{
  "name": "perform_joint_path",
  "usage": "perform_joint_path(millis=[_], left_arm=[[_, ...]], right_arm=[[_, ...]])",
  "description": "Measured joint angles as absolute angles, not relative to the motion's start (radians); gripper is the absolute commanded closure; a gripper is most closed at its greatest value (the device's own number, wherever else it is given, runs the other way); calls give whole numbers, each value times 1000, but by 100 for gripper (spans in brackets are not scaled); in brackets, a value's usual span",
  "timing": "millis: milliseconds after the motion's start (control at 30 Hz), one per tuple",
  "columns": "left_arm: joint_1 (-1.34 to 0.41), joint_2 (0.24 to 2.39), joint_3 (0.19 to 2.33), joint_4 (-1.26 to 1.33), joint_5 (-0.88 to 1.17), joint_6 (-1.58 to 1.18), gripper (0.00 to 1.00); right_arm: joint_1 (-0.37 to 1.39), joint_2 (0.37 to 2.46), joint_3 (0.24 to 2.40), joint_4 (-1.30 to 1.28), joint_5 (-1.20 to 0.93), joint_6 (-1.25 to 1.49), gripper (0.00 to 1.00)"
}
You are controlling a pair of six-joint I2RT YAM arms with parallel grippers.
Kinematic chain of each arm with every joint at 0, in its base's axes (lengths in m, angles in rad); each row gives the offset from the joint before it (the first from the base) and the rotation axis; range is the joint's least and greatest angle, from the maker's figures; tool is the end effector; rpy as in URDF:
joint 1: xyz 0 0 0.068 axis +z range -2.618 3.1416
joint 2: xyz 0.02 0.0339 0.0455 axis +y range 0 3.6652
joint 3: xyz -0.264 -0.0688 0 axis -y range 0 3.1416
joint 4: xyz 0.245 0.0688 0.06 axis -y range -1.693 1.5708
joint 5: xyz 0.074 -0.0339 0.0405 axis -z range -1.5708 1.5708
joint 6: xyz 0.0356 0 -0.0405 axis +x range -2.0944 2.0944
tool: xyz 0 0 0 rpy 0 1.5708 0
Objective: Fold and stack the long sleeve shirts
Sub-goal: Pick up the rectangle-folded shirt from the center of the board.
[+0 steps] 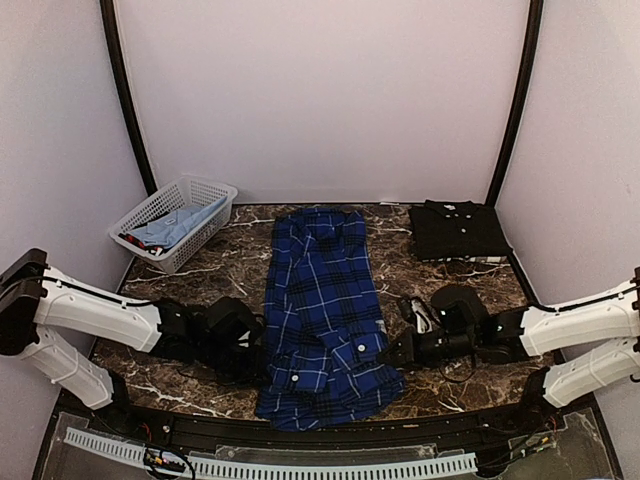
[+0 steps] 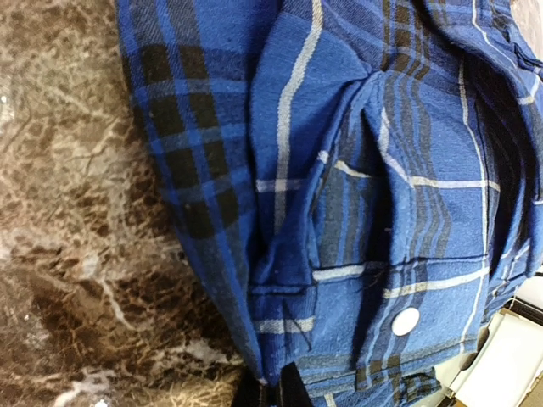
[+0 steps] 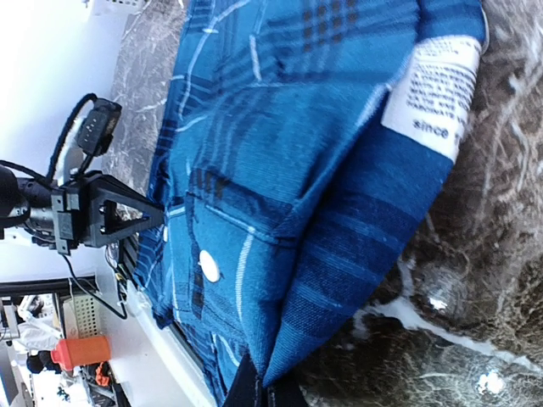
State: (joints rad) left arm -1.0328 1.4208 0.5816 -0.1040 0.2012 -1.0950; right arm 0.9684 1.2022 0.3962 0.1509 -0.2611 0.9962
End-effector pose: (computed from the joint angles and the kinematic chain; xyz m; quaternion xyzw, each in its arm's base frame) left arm 0.1234 -0.2207 0.1442 0.0016 0.9469 -0.3149 0.0656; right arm 0.1192 0.1896 0.1585 -0.0452 0.8901 0.4294 0.1462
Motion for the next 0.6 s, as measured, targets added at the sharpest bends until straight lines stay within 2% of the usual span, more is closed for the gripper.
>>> perform_joint_path(millis=[500, 533, 600], left_arm=[[-912, 1366, 673, -174, 274, -1081, 99], [-910, 1361, 673, -174, 277, -1081, 97], [-908, 1356, 672, -172, 286, -1081, 91]], right_arm=[[904, 1370, 565, 43, -275, 969, 100], [903, 1370, 566, 41, -277, 966, 98], [903, 1365, 567, 36, -284, 960, 88]])
